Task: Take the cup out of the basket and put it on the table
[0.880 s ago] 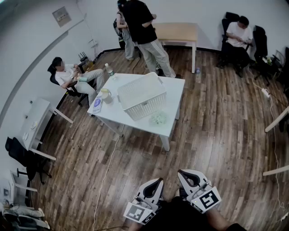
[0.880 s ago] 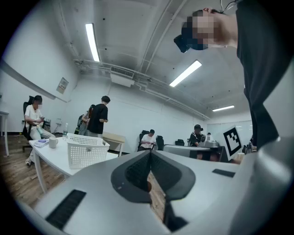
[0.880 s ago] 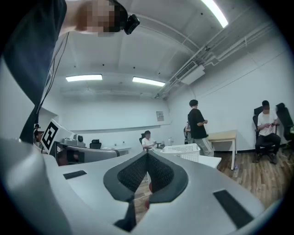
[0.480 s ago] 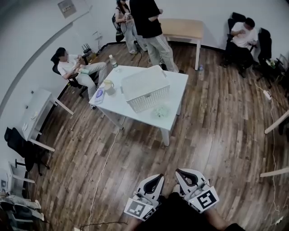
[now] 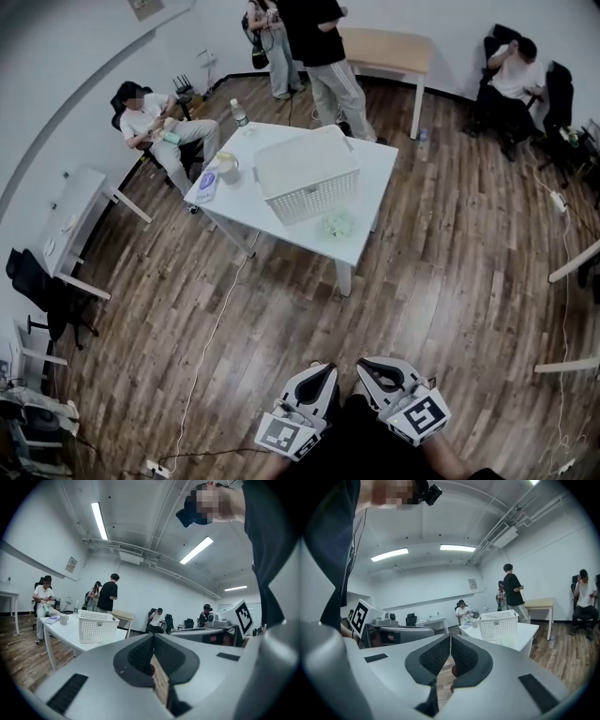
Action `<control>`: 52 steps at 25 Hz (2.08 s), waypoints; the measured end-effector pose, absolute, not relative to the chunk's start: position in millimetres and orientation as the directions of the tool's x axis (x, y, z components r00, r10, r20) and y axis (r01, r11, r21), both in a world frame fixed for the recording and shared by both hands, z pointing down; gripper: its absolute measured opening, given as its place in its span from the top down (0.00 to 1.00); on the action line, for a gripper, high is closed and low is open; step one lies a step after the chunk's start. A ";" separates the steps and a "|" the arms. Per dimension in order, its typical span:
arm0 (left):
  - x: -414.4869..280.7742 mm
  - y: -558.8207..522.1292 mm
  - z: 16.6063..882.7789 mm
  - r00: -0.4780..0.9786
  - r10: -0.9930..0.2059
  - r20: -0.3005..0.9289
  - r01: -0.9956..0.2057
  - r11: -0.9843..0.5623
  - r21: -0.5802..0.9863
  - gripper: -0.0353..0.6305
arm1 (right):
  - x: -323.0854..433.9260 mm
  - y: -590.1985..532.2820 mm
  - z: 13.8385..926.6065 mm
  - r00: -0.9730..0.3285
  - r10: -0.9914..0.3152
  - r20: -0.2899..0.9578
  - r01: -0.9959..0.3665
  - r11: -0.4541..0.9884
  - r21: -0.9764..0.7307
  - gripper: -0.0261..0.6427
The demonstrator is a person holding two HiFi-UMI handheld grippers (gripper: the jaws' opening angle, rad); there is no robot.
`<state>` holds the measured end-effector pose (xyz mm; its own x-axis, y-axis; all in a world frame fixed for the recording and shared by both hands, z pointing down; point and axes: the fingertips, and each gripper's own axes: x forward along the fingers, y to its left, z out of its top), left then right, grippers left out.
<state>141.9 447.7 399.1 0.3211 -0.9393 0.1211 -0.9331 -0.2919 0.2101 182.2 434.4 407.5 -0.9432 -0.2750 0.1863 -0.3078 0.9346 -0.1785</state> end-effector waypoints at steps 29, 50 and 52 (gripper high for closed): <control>-50.5 284.2 389.9 0.420 -0.903 0.091 -0.906 -0.410 0.106 0.93 | 8.2 264.5 378.6 -0.897 -0.427 0.116 -0.442 0.874 -0.203 0.92; -42.1 127.4 387.2 0.362 -0.925 0.117 -0.927 -0.343 0.151 0.93 | 7.0 100.3 380.3 -0.922 -0.371 0.109 -0.386 0.899 -0.206 0.92; -37.3 108.2 386.4 0.359 -0.926 0.118 -0.927 -0.340 0.158 0.93 | 13.4 82.2 381.1 -0.924 -0.365 0.116 -0.382 0.901 -0.206 0.92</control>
